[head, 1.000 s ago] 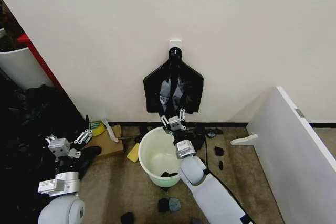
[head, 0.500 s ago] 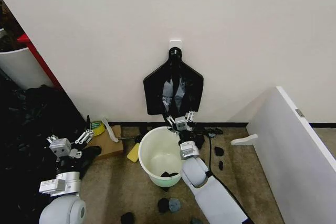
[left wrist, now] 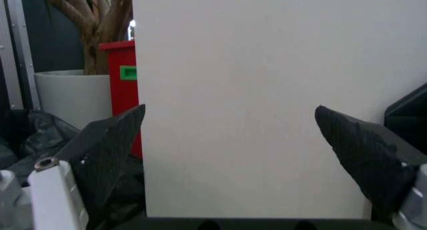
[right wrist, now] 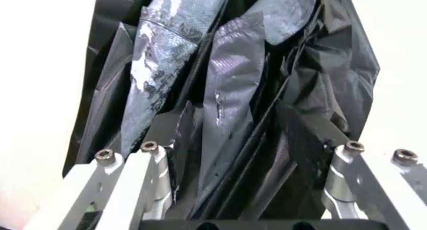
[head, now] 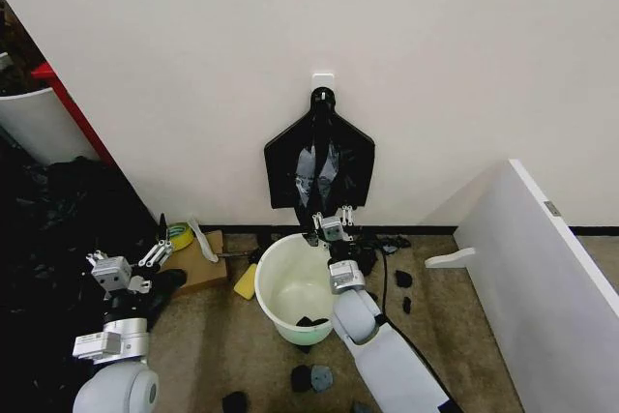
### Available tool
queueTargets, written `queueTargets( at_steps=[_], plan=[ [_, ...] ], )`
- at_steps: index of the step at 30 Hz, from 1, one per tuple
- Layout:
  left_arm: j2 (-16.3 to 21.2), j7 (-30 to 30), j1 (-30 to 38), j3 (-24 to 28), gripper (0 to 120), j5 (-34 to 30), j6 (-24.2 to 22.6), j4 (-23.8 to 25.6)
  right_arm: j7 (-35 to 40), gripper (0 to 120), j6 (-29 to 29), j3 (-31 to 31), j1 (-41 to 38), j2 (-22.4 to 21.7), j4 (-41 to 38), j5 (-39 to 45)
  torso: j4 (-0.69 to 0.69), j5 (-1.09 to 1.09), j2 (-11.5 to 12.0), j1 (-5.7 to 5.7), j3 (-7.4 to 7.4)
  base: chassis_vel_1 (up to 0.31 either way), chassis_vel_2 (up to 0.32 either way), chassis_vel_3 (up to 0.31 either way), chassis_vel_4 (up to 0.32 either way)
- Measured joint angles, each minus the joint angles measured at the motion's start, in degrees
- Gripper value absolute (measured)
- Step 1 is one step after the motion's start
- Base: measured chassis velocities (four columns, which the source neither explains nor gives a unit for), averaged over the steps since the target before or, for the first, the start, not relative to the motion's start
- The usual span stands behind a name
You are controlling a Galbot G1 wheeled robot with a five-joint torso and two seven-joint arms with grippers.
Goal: Place the garbage bag over the trash bin.
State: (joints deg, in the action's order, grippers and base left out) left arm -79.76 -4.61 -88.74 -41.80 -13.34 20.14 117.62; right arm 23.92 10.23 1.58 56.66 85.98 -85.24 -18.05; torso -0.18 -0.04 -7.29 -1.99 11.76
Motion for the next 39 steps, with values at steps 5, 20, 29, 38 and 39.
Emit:
queueTargets(
  at_steps=[5,20,29,38,39],
  plan=[
    [-0.1,0.0,0.0,0.0,100,0.1,0.0,0.0,0.4,48,0.0,0.0,0.2,0.5,0.4,-2.2,0.00,0.00,0.0,0.00,0.00,0.000,0.000,0.000,0.000],
    [-0.2,0.0,-0.3,0.0,100,0.4,0.2,0.2,0.9,32,-0.8,1.6,-0.5,2.0,3.0,-4.3,0.00,0.00,0.0,0.00,0.00,0.000,0.000,0.000,0.000],
    [-0.2,0.0,0.2,0.0,100,0.3,0.2,0.0,1.5,0,-1.4,2.0,-0.4,2.1,3.0,-4.2,0.00,0.00,0.0,0.00,0.00,0.000,0.000,0.000,0.000],
    [2.9,2.2,3.7,1.2,100,-4.4,0.8,-0.9,-2.7,0,2.5,0.3,2.2,-1.3,-4.9,9.0,0.00,0.00,0.0,0.00,0.00,0.000,0.000,0.000,0.000],
    [3.8,3.3,4.6,1.6,100,-5.6,1.3,-1.4,-4.0,0,3.0,0.1,2.5,-1.9,-6.3,11.6,-0.01,-0.01,0.0,0.00,0.00,0.000,0.000,0.000,0.000]
  ],
)
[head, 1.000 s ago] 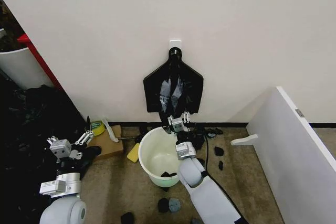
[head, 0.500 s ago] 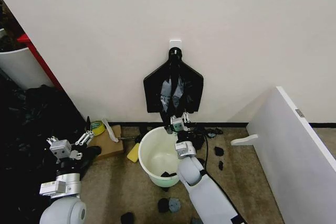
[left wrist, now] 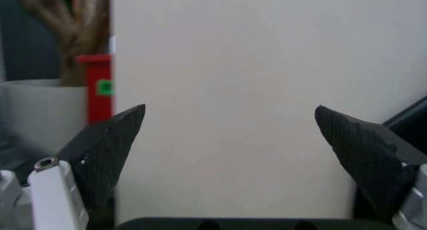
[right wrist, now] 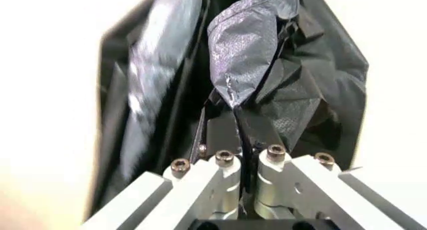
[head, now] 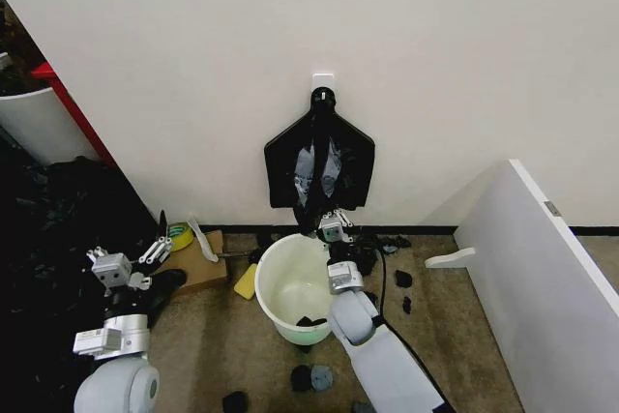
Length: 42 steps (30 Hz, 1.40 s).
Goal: Place the garbage bag over the trash bin.
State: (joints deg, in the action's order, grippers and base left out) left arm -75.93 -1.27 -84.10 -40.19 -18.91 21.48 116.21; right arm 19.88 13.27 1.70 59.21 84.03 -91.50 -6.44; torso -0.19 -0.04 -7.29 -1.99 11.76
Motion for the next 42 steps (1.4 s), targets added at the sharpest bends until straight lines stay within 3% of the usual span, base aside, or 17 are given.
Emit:
queueTargets(
  at_steps=[3,4,9,13,17,21,31,37,42],
  plan=[
    [3.9,5.8,2.8,1.5,100,-3.8,2.7,-2.6,-6.6,0,3.0,-0.1,1.0,-2.2,-4.4,11.2,0.00,0.00,0.0,0.00,0.00,0.000,0.000,0.000,0.000],
    [3.9,5.8,2.8,1.5,100,-3.8,2.7,-2.6,-6.6,0,3.0,-0.1,1.0,-2.2,-4.4,11.2,0.00,0.00,0.0,0.00,0.00,0.000,0.000,0.000,0.000],
    [9.4,20.5,9.7,5.5,100,-9.9,5.3,-9.5,-16.0,0,6.5,0.0,1.9,-4.0,-8.6,28.8,0.01,0.01,0.0,0.00,0.00,0.000,0.000,0.000,0.000],
    [11.2,26.3,15.6,9.1,100,-12.9,4.1,-14.6,-20.1,0,8.2,0.1,2.1,-4.1,-8.7,33.3,0.00,0.01,0.0,0.00,0.00,0.000,0.000,0.000,0.000],
    [11.5,28.3,22.0,13.4,100,-15.0,0.9,-19.5,-22.3,0,9.1,0.7,2.2,-3.9,-7.9,33.6,0.00,0.00,0.0,0.00,0.01,0.000,0.000,0.000,0.000],
    [9.6,28.3,28.1,18.6,100,-16.2,-3.6,-25.3,-22.9,0,9.5,1.3,2.4,-3.4,-7.1,31.6,0.00,0.00,0.0,-0.01,0.01,0.000,0.000,0.000,0.000],
    [5.6,33.4,32.5,22.6,97,-14.9,-6.5,-31.3,-22.8,0,9.3,2.6,3.0,-2.8,-7.2,28.9,0.00,0.00,0.0,-0.01,0.00,0.000,0.000,0.000,0.000],
    [4.6,34.2,33.5,23.3,84,-13.4,-6.6,-33.0,-22.6,0,9.1,3.0,3.4,-2.9,-7.3,27.9,0.01,0.00,0.0,0.00,0.00,0.000,0.000,0.000,0.000],
    [4.3,35.7,33.8,23.3,61,-11.8,-6.5,-33.4,-22.4,0,8.9,2.8,3.3,-2.7,-7.0,27.3,0.01,0.01,0.0,0.00,0.00,0.000,0.000,0.000,0.000]
  ],
)
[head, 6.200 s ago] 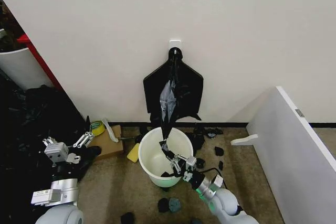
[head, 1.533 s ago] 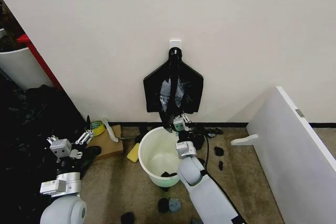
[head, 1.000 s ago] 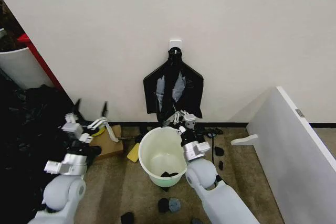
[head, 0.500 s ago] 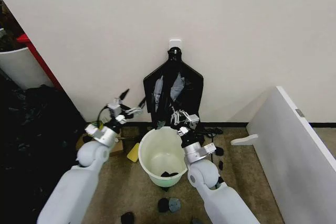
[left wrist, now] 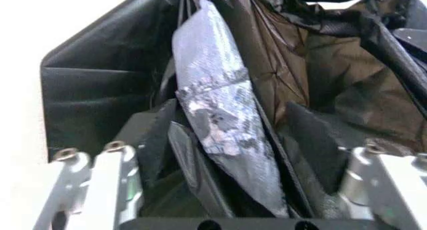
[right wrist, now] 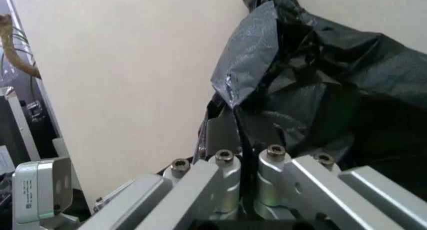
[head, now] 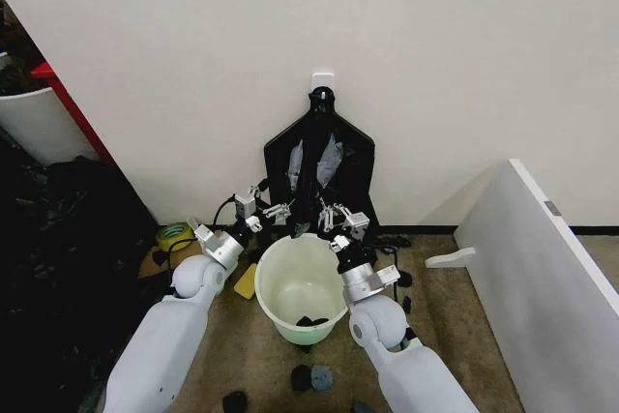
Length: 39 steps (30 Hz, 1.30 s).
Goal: Place the garbage bag over the trash bin.
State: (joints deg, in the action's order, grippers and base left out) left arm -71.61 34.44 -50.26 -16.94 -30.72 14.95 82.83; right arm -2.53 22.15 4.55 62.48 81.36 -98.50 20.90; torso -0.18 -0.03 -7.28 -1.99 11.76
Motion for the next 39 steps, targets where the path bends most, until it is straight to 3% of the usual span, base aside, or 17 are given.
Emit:
queueTargets(
  at_steps=[9,14,18,23,29,39],
  plan=[
    [-0.5,0.9,1.9,0.5,57,1.7,0.0,-2.7,0.1,0,-0.1,-0.3,-0.3,0.2,0.2,-0.2,0.00,0.00,0.0,0.00,0.00,0.000,0.000,0.000,0.000],
    [-1.2,0.9,2.7,0.7,74,2.2,0.0,-4.3,0.1,0,-0.1,-0.2,-0.1,0.0,-0.1,-0.4,0.00,-0.01,0.0,0.00,0.00,0.000,0.000,0.000,0.000],
    [-1.5,0.9,2.8,0.8,76,2.3,0.0,-4.8,0.1,0,-0.1,-0.1,0.0,-0.1,-0.3,-0.4,0.00,-0.01,0.0,0.00,0.00,0.000,0.000,0.000,0.000],
    [-1.6,0.8,2.9,0.8,66,2.3,0.0,-4.8,0.1,0,-0.2,0.0,0.0,-0.2,-0.3,-0.5,0.00,-0.01,0.0,0.00,0.00,0.000,0.000,0.000,0.000],
    [-1.4,0.7,2.7,0.5,45,2.3,0.1,-4.0,0.0,0,-0.2,0.0,0.0,-0.1,-0.1,-0.7,0.00,-0.01,0.0,0.00,0.00,0.000,0.000,0.000,0.000],
    [-1.4,0.7,2.8,0.5,40,2.6,0.1,-4.3,0.0,0,-0.1,-0.1,0.0,-0.3,-0.1,-0.7,0.00,-0.01,0.0,0.00,0.00,0.000,0.000,0.000,0.000]
  ],
)
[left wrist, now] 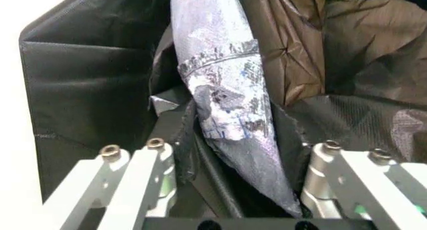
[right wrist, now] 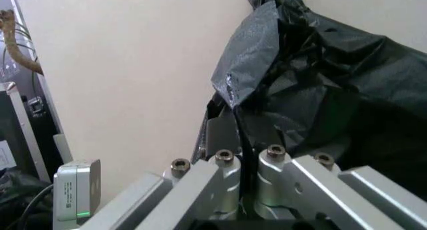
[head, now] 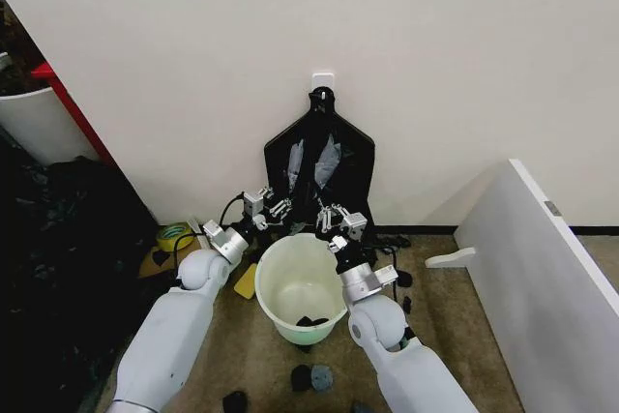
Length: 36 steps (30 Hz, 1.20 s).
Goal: Place the garbage bag over the trash bin.
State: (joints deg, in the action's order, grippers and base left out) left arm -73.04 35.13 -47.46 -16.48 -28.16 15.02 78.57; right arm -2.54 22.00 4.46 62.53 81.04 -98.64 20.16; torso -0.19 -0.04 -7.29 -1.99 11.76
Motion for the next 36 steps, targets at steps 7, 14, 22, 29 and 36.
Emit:
queueTargets(
  at_steps=[7,14,22,29,36],
  plan=[
    [0.4,-0.4,-1.1,-0.5,14,-0.4,0.0,2.3,0.7,0,-0.2,0.2,0.1,-0.2,0.0,-0.9,0.00,0.00,0.0,0.00,0.00,0.000,0.000,0.000,0.000],
    [1.0,-1.3,-3.6,-1.9,0,-1.3,0.2,6.2,6.9,0,-3.4,0.6,0.9,-0.8,-0.1,-6.0,0.00,0.00,0.0,0.00,0.00,0.000,0.000,0.000,0.000],
    [1.9,-9.0,-10.8,-5.6,0,0.8,1.4,15.2,12.5,0,-5.4,-0.2,5.5,-4.6,-4.6,-11.1,0.01,0.00,0.0,0.00,0.00,0.000,0.000,0.000,0.000],
    [3.4,-13.8,-15.4,-8.6,0,5.6,3.2,23.5,15.6,0,-7.5,-2.2,11.4,-9.2,-15.9,-6.1,0.00,0.00,0.0,0.01,-0.01,0.000,0.000,0.000,0.000],
    [6.6,-19.1,-20.4,-12.2,0,11.5,2.3,31.4,18.0,0,-10.0,-3.7,18.0,-14.0,-26.7,-2.9,0.00,0.00,0.0,0.01,-0.02,0.000,0.000,0.000,0.000]
  ],
)
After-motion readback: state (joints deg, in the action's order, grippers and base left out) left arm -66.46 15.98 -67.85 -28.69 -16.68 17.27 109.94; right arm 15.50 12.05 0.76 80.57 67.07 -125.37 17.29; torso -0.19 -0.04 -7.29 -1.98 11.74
